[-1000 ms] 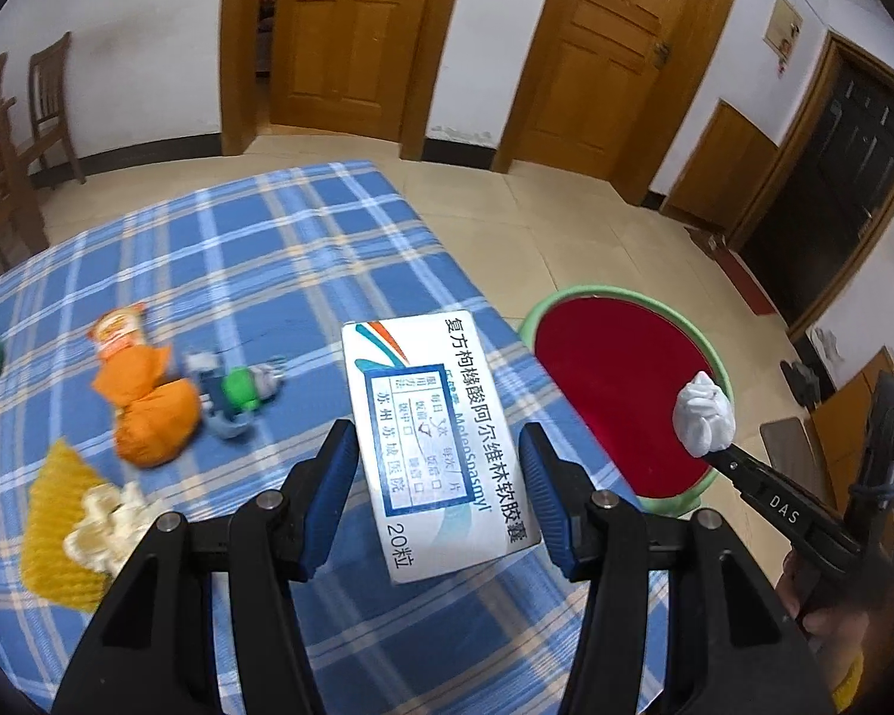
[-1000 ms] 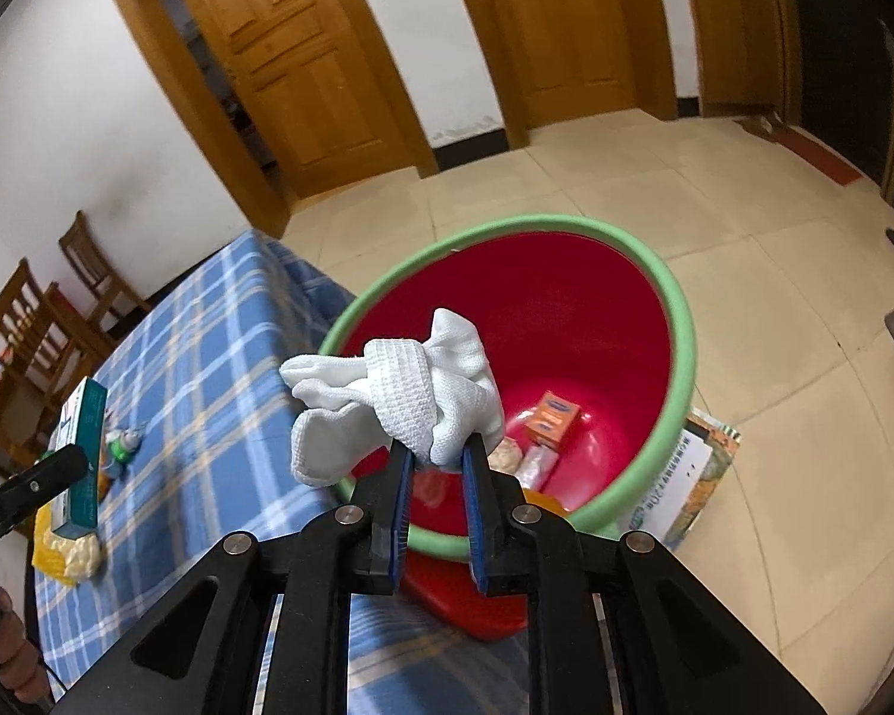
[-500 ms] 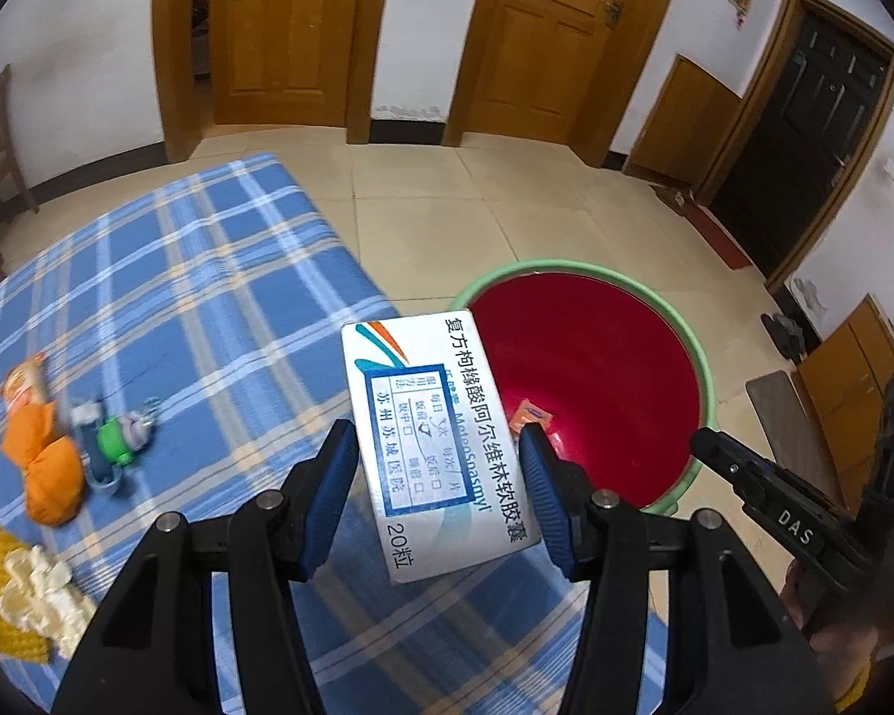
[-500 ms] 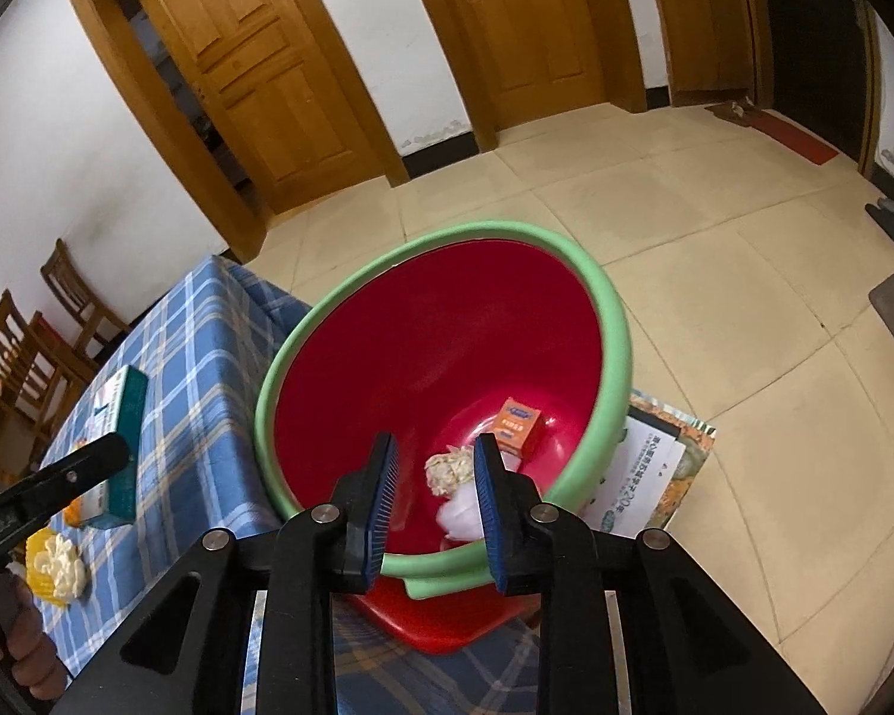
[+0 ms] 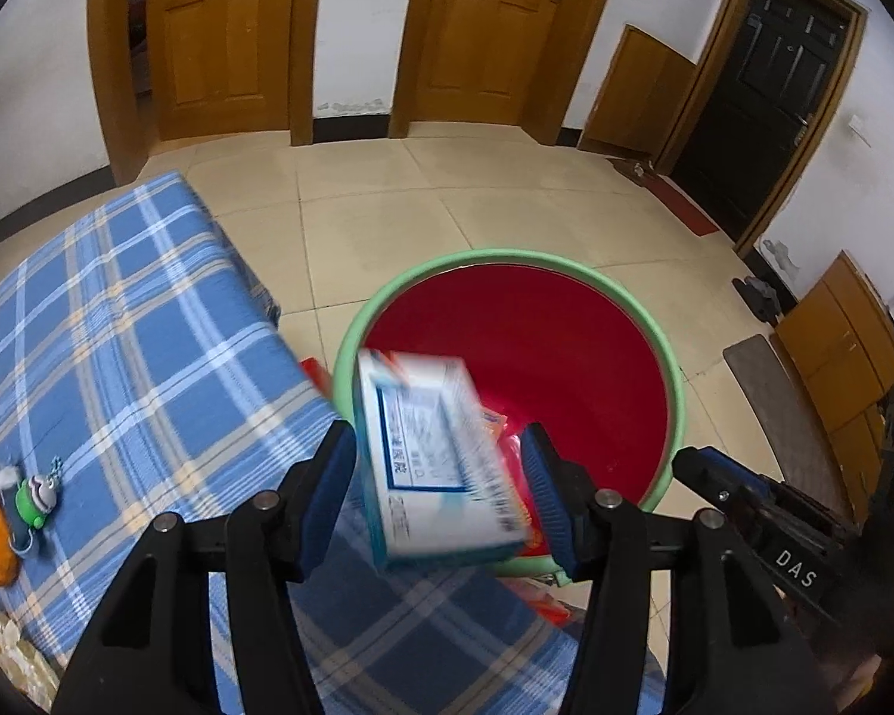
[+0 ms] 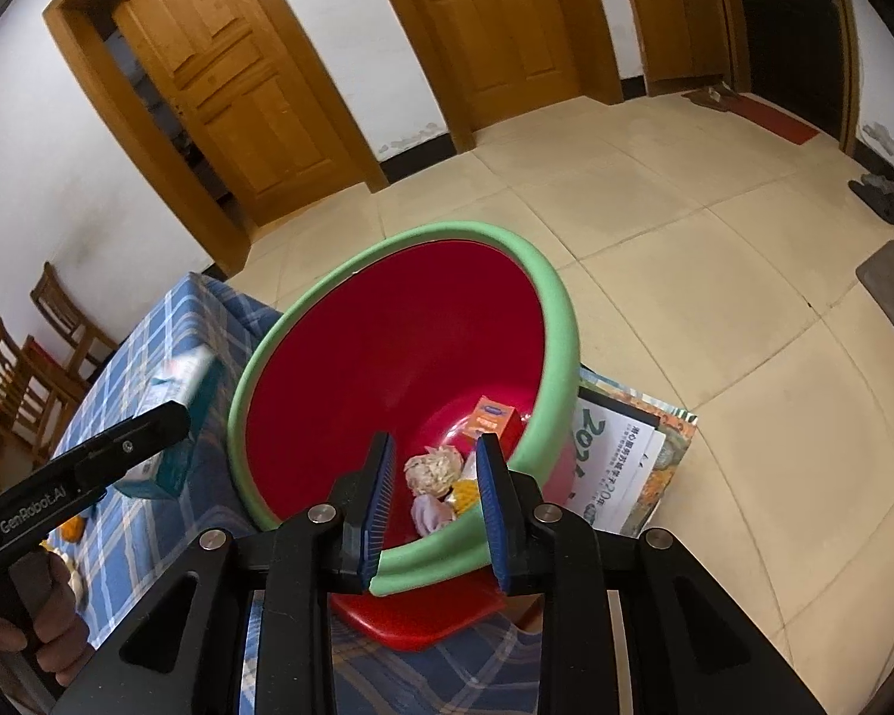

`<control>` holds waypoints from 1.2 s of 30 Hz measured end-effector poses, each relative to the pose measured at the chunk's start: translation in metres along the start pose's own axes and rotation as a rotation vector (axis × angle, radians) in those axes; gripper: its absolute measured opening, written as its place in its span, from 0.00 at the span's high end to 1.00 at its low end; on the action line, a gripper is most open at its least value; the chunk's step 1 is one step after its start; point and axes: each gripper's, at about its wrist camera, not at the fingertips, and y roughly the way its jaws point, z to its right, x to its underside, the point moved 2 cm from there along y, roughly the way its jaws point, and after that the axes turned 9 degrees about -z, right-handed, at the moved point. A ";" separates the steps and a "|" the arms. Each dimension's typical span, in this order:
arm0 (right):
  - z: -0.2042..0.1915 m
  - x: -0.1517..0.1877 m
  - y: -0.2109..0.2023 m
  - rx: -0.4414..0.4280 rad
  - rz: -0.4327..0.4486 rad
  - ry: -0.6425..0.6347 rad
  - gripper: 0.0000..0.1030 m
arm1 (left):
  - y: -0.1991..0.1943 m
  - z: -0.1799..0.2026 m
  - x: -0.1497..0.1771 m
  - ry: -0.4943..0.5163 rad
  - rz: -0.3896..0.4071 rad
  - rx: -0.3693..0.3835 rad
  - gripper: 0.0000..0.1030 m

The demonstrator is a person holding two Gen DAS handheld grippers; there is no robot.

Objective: Collect trash
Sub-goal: 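Lower the medicine box into the red bucket and open the left tool, then move the left tool to the yellow foam net and grasp it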

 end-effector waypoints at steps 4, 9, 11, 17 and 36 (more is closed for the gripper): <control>0.004 0.000 0.000 -0.001 0.000 0.014 0.61 | -0.004 0.004 0.002 0.016 0.010 -0.022 0.38; 0.001 0.001 -0.001 -0.008 0.002 0.008 0.60 | -0.009 -0.001 0.006 -0.008 0.008 -0.029 0.38; -0.002 0.002 -0.003 -0.011 0.005 0.003 0.60 | -0.014 -0.004 0.010 -0.024 0.011 -0.032 0.38; -0.012 0.004 -0.008 -0.022 0.013 -0.015 0.56 | -0.028 -0.019 0.023 -0.078 0.026 -0.047 0.36; -0.058 0.017 -0.021 -0.070 0.015 -0.109 0.47 | -0.086 -0.088 0.063 -0.257 0.096 -0.140 0.36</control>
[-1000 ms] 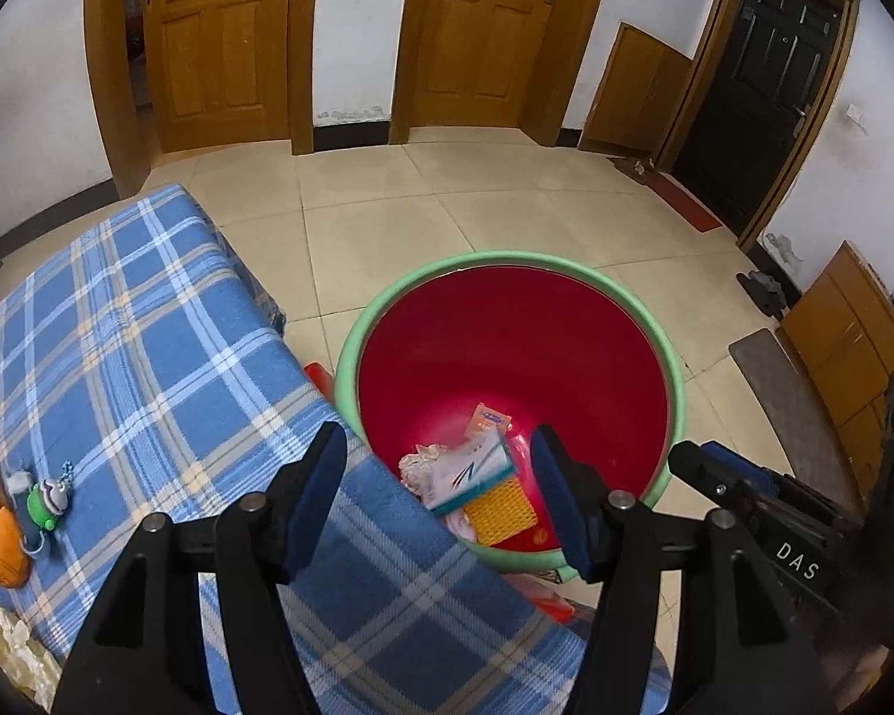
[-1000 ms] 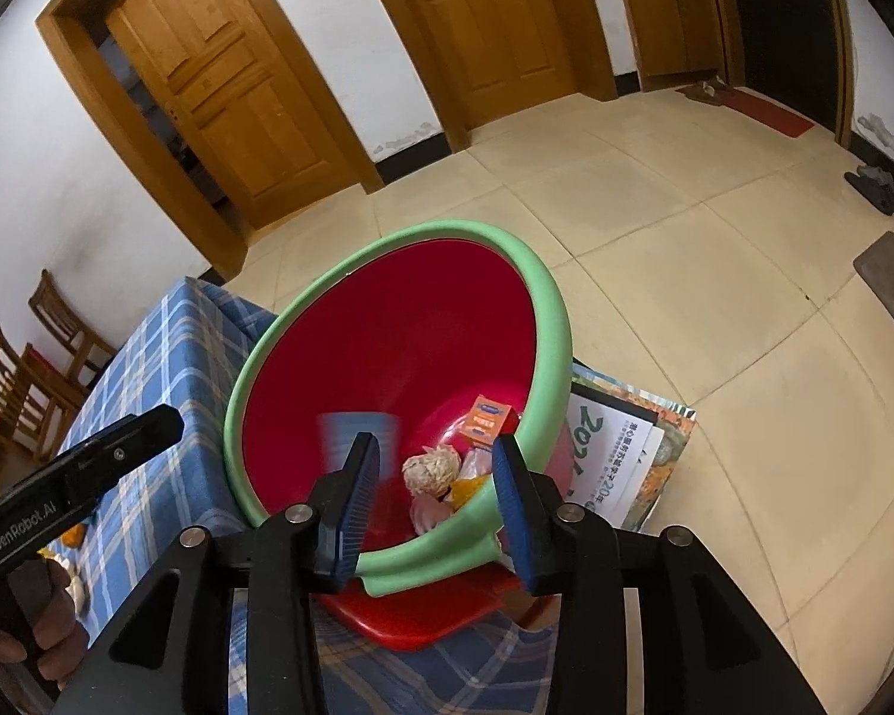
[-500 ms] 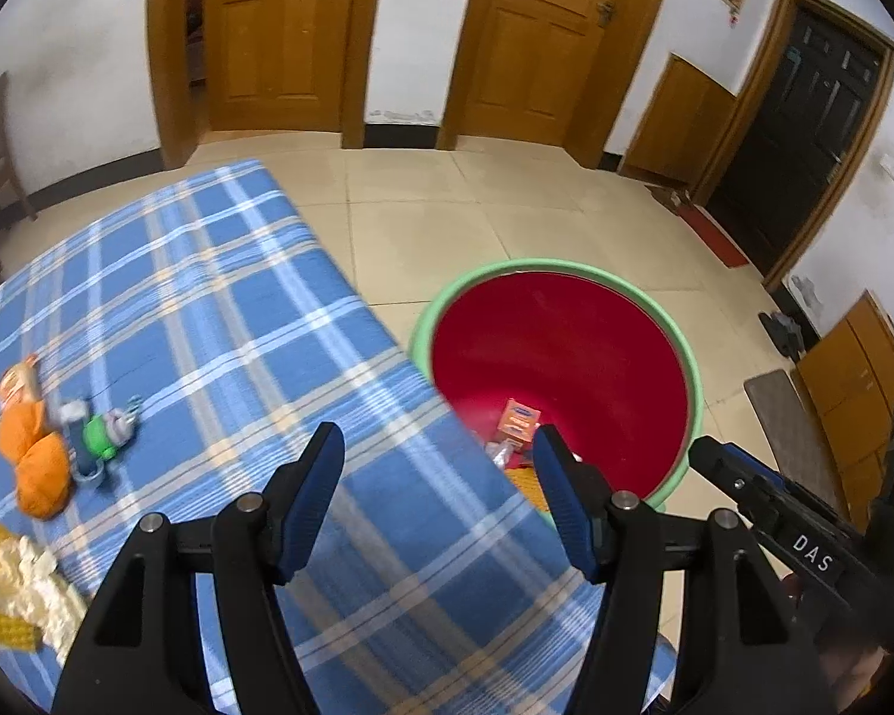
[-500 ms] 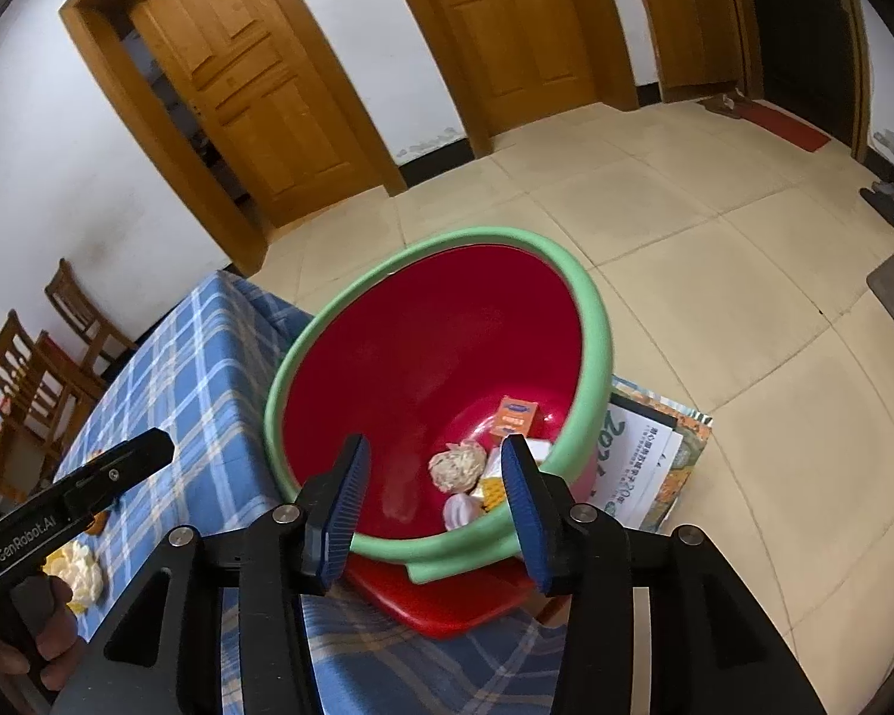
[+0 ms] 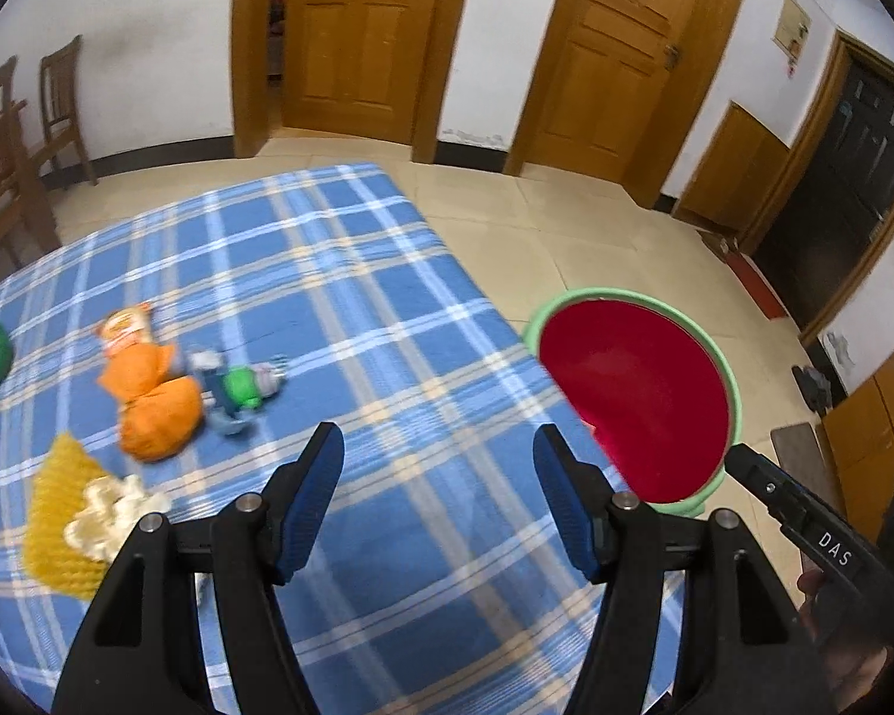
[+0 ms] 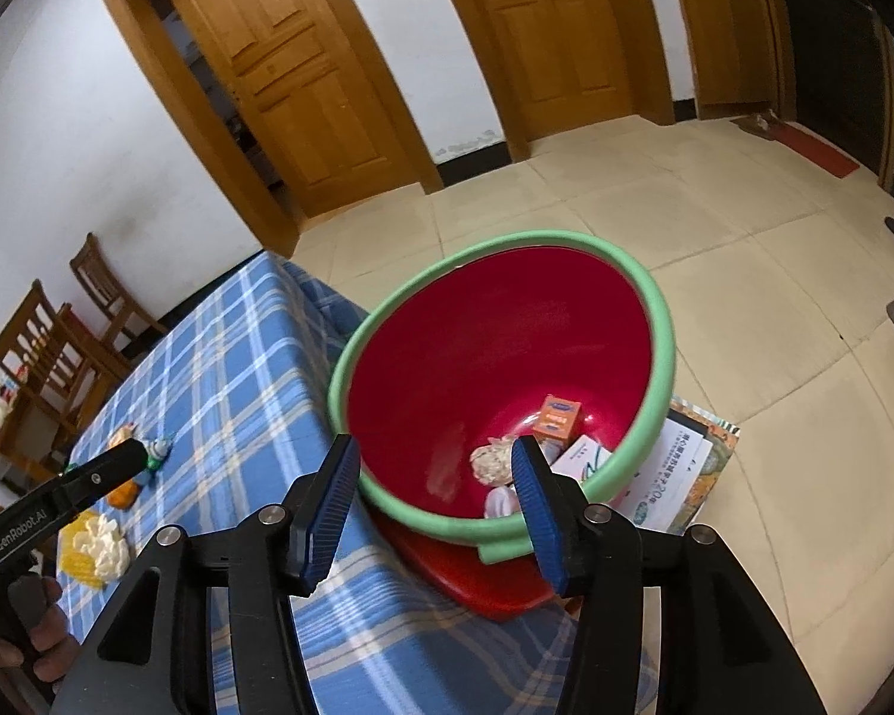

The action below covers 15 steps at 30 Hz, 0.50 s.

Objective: Collect trash
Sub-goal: 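Move the left tool to the yellow foam net and grasp it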

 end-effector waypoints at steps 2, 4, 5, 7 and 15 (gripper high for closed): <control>-0.005 0.001 0.000 -0.005 -0.003 -0.011 0.47 | -0.006 -0.011 0.002 -0.020 0.011 -0.015 0.36; -0.012 0.003 0.001 -0.013 -0.008 -0.023 0.47 | -0.013 -0.022 0.004 -0.040 0.023 -0.033 0.36; -0.014 0.003 0.001 -0.016 -0.009 -0.028 0.47 | -0.015 -0.027 0.005 -0.049 0.028 -0.040 0.36; -0.020 0.005 0.001 -0.021 -0.012 -0.039 0.47 | -0.022 -0.042 0.007 -0.076 0.040 -0.055 0.36; -0.043 0.011 0.005 -0.041 -0.033 -0.086 0.47 | -0.045 -0.095 0.019 -0.176 0.083 -0.115 0.36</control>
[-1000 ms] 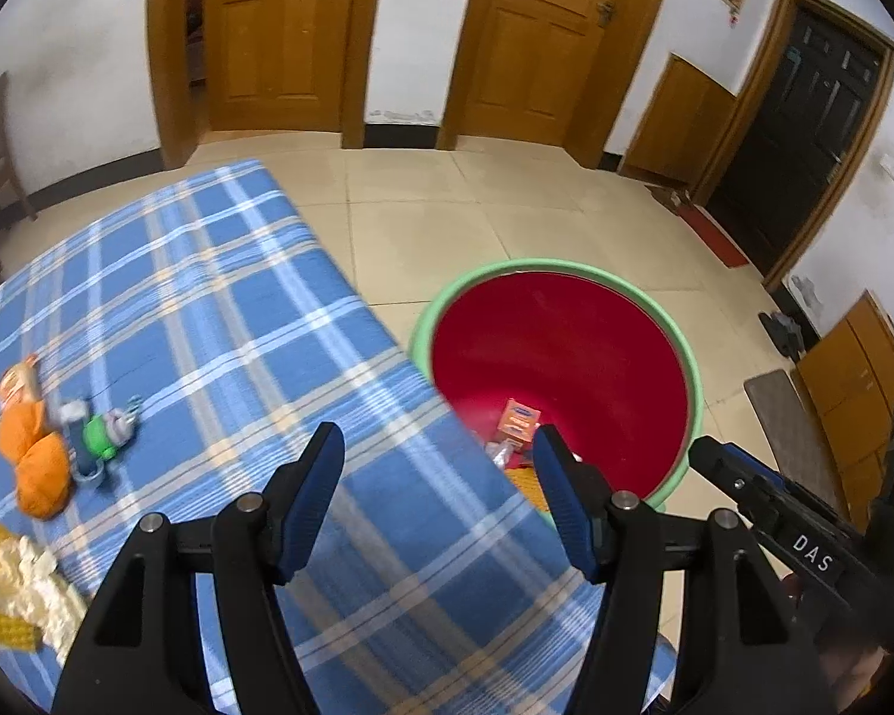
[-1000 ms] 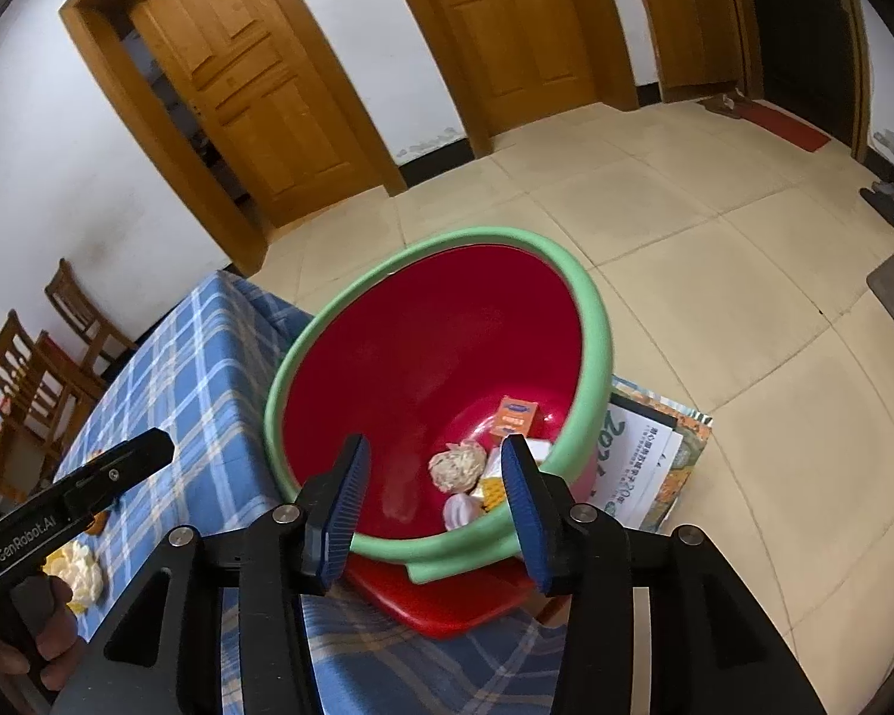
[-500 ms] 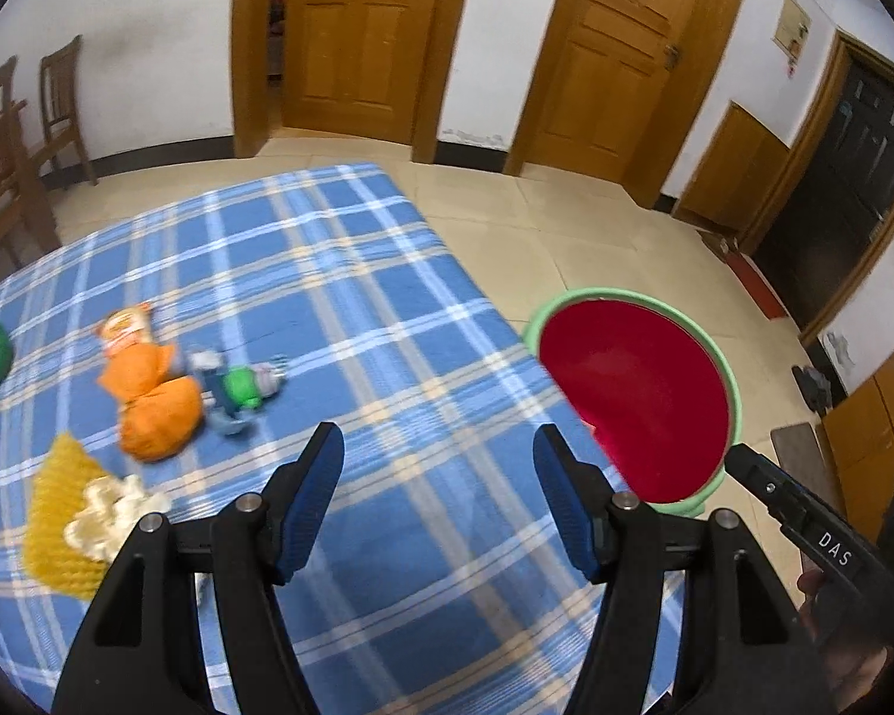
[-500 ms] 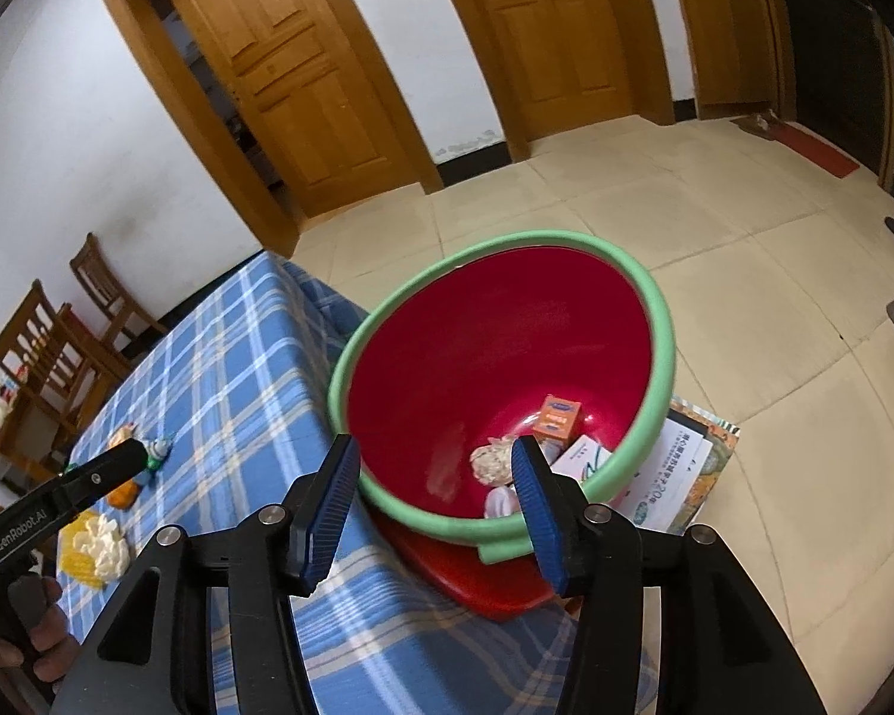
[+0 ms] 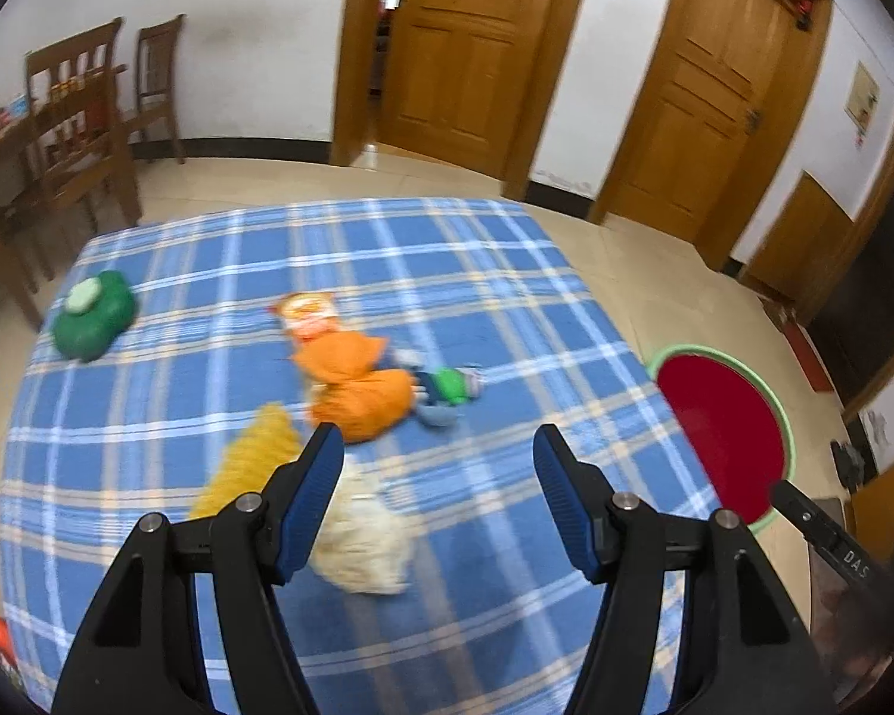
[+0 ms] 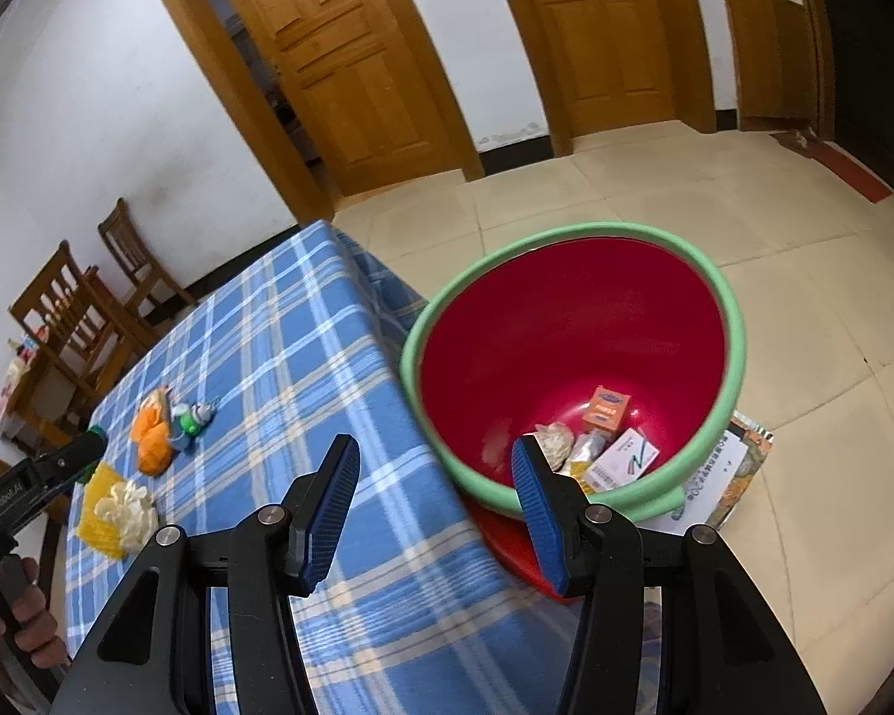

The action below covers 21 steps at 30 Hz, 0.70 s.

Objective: Collect trash
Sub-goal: 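Move the left tool to the yellow foam net and grasp it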

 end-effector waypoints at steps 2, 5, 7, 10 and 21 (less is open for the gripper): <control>-0.005 0.001 0.001 -0.004 -0.004 -0.011 0.47 | -0.004 -0.014 0.002 -0.025 0.009 -0.017 0.36; -0.012 0.003 0.003 -0.008 -0.011 -0.025 0.47 | -0.009 -0.033 0.006 -0.063 0.018 -0.040 0.36; -0.017 0.004 0.004 -0.011 -0.016 -0.035 0.47 | -0.010 -0.044 0.009 -0.082 0.020 -0.058 0.36; -0.023 0.006 0.006 -0.014 -0.023 -0.047 0.47 | -0.010 -0.059 0.014 -0.108 0.016 -0.078 0.36; -0.040 0.010 0.011 -0.013 -0.047 -0.082 0.47 | 0.007 -0.087 0.028 -0.166 -0.025 -0.077 0.36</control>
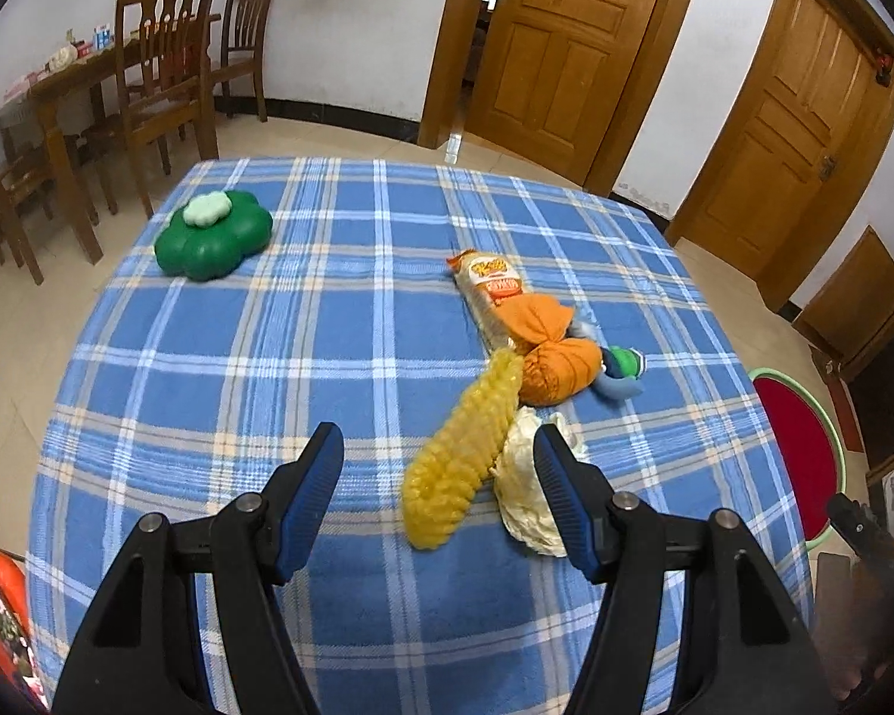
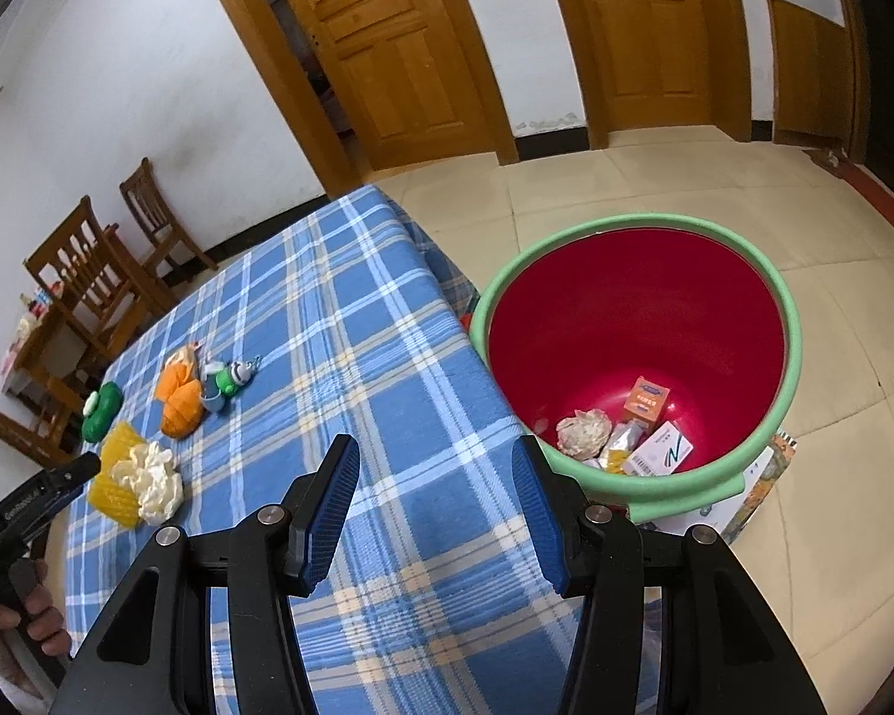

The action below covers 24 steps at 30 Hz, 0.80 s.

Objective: Collect trash
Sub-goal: 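Move the left tool to the yellow foam net and grasp it, then grasp the crumpled cream paper with the right tool while the left tool holds the foam net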

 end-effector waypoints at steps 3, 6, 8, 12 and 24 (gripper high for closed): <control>-0.003 0.000 0.000 0.003 -0.003 -0.005 0.47 | 0.007 -0.004 0.002 -0.010 -0.018 0.035 0.42; -0.005 0.000 0.000 0.006 -0.005 -0.009 0.47 | 0.013 -0.005 0.005 -0.015 -0.037 0.084 0.58; -0.007 -0.001 0.002 0.007 -0.008 -0.016 0.47 | 0.018 -0.006 0.006 -0.023 -0.054 0.119 0.69; -0.016 -0.002 0.004 0.004 -0.013 -0.040 0.47 | 0.020 -0.006 0.010 -0.021 -0.066 0.168 0.85; -0.067 -0.007 0.013 -0.042 -0.024 -0.155 0.47 | -0.010 -0.029 0.009 -0.039 0.013 0.146 0.87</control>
